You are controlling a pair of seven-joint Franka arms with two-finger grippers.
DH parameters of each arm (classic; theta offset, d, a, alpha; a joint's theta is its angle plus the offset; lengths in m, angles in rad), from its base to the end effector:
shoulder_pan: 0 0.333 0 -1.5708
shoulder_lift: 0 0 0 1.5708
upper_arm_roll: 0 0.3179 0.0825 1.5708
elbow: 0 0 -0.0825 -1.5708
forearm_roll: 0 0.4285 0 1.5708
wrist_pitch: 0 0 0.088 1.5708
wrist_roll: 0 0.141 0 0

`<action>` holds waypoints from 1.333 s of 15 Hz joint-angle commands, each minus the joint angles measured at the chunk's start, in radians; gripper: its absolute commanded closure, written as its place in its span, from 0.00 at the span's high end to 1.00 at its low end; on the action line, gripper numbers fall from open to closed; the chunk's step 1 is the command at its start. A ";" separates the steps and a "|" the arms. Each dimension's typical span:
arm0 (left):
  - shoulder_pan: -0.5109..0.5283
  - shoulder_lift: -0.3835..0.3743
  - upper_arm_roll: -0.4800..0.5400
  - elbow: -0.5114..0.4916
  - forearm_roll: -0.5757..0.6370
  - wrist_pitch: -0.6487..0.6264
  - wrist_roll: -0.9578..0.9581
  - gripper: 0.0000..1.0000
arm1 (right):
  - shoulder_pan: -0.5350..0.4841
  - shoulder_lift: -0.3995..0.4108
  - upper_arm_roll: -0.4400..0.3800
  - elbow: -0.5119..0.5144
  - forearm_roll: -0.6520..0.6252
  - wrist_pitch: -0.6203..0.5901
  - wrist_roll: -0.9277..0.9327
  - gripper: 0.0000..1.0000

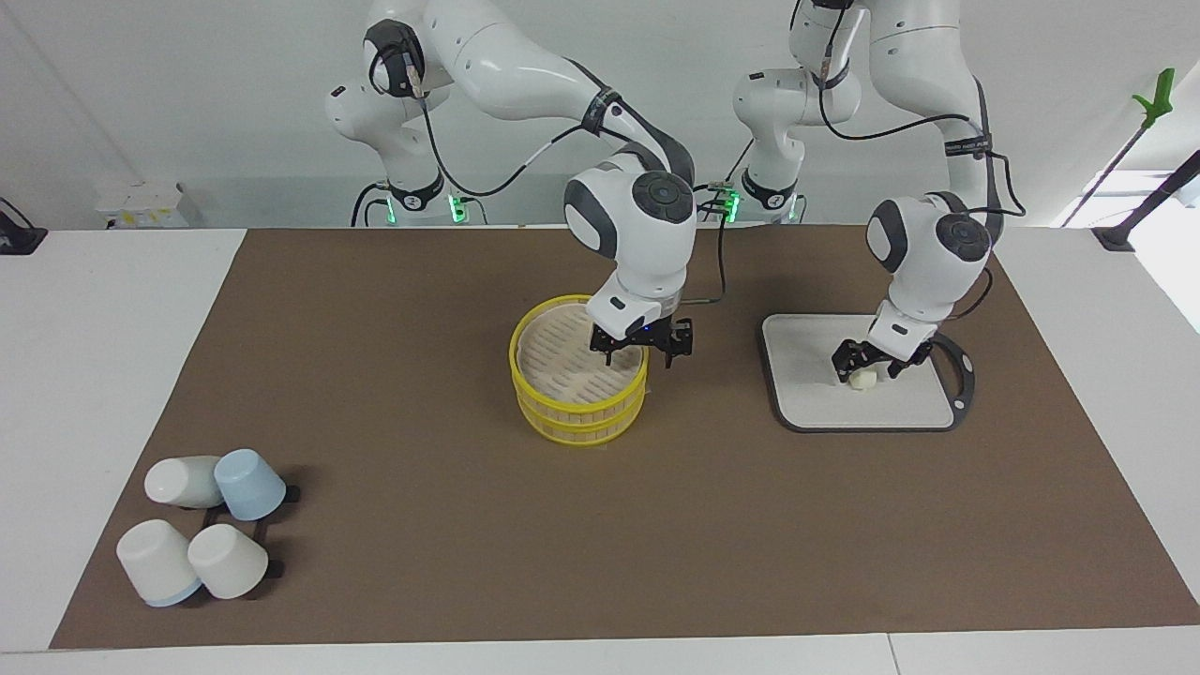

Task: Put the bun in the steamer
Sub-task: 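Grasp the steamer lid with the right gripper while the left gripper reaches the bun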

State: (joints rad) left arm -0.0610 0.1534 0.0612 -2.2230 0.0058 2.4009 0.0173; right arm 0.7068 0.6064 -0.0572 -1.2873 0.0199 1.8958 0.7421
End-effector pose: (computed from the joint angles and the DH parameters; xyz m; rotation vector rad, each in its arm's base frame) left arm 0.5779 0.0007 0.2440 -3.1276 0.0347 -0.0386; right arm 0.6066 0.4739 0.3492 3.1299 -0.1387 0.0174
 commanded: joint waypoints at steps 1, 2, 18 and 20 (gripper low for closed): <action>-0.013 -0.008 0.005 0.005 0.014 -0.040 -0.019 0.90 | -0.003 -0.056 0.005 -0.089 0.008 0.049 0.011 0.94; -0.013 -0.012 0.002 0.006 0.014 -0.052 -0.019 0.90 | -0.003 -0.057 0.005 -0.092 0.009 0.049 -0.001 0.74; -0.020 -0.009 0.005 0.399 0.006 -0.510 0.003 0.36 | -0.048 -0.059 -0.007 -0.024 0.040 -0.035 -0.019 0.00; -0.020 -0.018 0.002 0.454 0.005 -0.584 -0.002 0.36 | -0.128 -0.065 -0.004 0.022 0.040 -0.127 -0.140 0.00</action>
State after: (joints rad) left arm -0.0726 0.1330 0.0592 -1.8391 0.0058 1.9037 0.0223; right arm 0.6707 0.5660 -0.0684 -1.3058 0.0648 1.8678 0.7134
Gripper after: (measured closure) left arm 0.639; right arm 0.916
